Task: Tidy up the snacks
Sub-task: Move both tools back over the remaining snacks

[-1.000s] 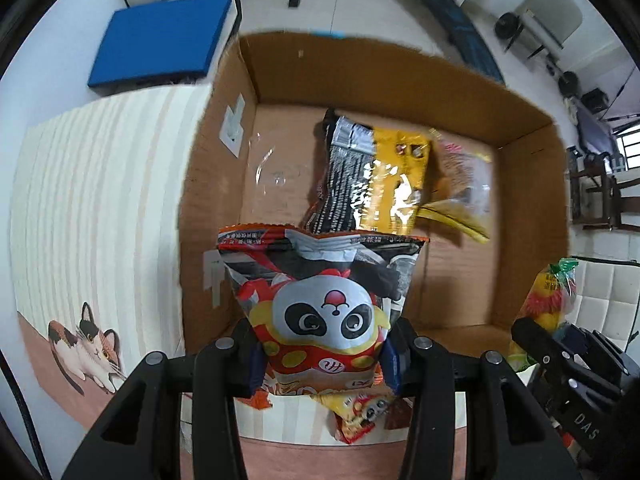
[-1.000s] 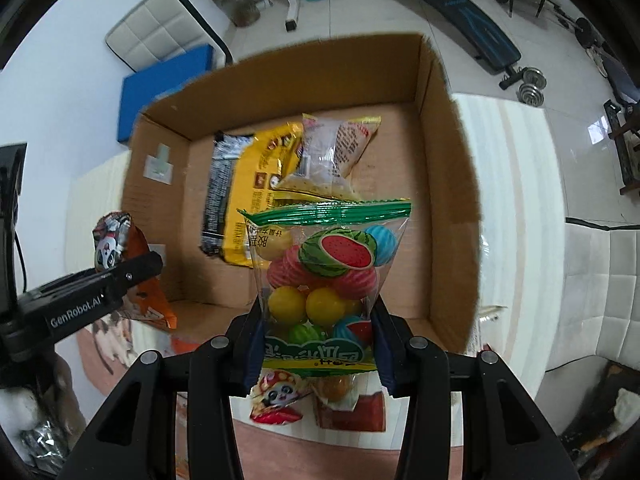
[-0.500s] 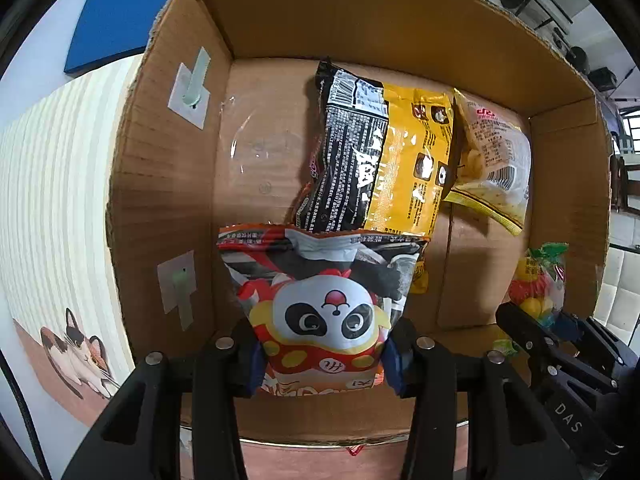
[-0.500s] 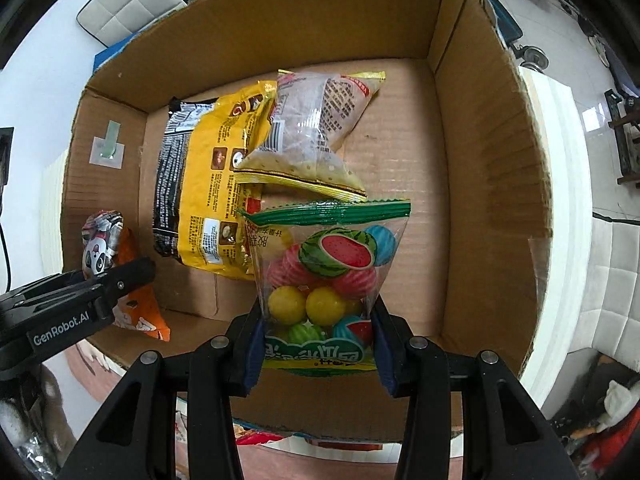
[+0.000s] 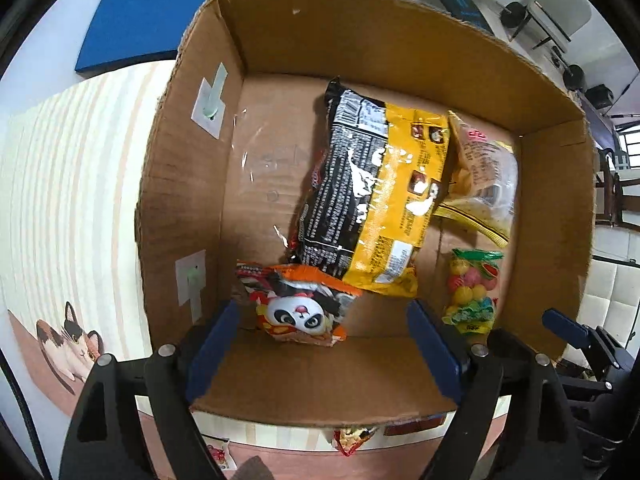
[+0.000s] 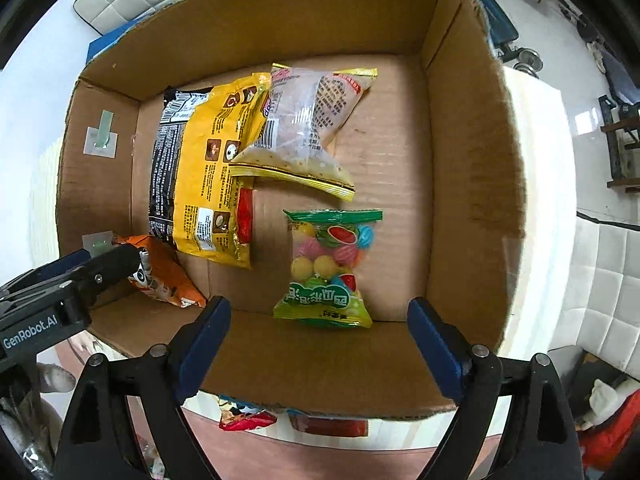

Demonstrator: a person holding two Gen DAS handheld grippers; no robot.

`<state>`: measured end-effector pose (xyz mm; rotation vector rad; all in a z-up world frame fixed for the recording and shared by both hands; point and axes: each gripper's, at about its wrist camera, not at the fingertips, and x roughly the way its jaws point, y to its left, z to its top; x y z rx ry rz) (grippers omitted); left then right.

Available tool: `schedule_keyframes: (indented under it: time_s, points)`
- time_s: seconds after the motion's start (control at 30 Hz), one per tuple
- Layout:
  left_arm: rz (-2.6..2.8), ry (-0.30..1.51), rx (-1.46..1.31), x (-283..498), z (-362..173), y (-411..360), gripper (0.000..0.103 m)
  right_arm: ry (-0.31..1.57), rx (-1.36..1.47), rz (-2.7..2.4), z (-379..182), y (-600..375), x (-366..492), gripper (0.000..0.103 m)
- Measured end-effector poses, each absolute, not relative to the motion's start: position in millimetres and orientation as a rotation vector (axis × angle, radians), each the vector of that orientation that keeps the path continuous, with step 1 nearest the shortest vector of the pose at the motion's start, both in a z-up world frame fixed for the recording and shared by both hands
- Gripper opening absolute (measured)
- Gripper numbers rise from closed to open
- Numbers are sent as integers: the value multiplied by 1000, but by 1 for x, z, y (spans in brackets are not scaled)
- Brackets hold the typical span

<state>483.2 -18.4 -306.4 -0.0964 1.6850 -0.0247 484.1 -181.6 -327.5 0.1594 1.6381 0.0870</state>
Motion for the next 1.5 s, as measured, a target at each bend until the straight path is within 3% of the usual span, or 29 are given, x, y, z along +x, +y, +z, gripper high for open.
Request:
schedule_keyframes:
  time_s: [0.93, 1.17, 1.5]
  points:
    - [-37, 1255, 49, 356, -157, -40, 87, 1276, 145, 68, -190, -200, 366, 93]
    - [-18, 1327, 9, 314, -172, 7, 87, 1388, 205, 92, -222, -176, 323, 93]
    - [120, 1564, -141, 244, -256, 118, 87, 1581, 235, 117, -314, -122, 299, 93]
